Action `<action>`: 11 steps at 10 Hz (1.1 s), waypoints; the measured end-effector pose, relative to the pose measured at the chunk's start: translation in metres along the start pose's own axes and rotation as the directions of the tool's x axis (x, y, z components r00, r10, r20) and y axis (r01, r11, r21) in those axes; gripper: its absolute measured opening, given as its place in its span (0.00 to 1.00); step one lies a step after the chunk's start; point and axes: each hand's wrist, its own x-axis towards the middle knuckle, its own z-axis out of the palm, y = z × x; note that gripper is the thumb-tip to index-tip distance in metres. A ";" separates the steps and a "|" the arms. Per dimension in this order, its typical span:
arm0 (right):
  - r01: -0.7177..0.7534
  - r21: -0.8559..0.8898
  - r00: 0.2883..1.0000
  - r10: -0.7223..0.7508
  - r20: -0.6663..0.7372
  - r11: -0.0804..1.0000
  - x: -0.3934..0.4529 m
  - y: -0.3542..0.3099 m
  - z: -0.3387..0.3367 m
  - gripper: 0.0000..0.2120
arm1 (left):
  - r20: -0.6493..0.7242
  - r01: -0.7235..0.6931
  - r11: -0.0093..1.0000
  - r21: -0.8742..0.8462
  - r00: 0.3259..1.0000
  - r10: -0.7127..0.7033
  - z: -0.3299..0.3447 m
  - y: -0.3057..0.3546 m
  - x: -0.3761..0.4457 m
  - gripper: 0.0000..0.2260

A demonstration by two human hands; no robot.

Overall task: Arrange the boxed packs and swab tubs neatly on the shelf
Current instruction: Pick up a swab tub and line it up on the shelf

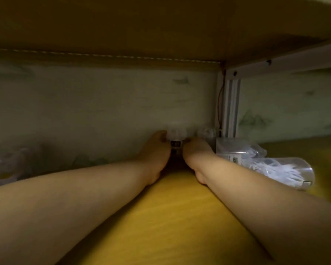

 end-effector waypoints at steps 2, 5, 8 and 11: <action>0.076 0.109 0.993 -0.086 0.086 0.991 0.039 0.007 -0.008 0.26 | -0.099 0.043 0.975 -0.218 0.993 -0.065 -0.003 0.003 0.002 0.13; 0.144 0.140 0.950 -0.177 0.256 0.980 0.041 0.006 -0.015 0.25 | -0.111 0.038 0.900 -0.433 0.989 -0.095 -0.007 0.014 -0.011 0.14; 0.137 0.112 0.929 -0.167 0.329 0.984 -0.045 0.008 -0.035 0.34 | -0.206 0.091 0.900 -0.426 0.959 -0.195 -0.005 0.056 -0.110 0.12; 0.227 0.072 0.784 -0.226 0.578 0.971 -0.143 0.031 -0.102 0.30 | -0.229 0.009 0.988 -0.157 0.972 -0.045 -0.001 0.090 -0.240 0.15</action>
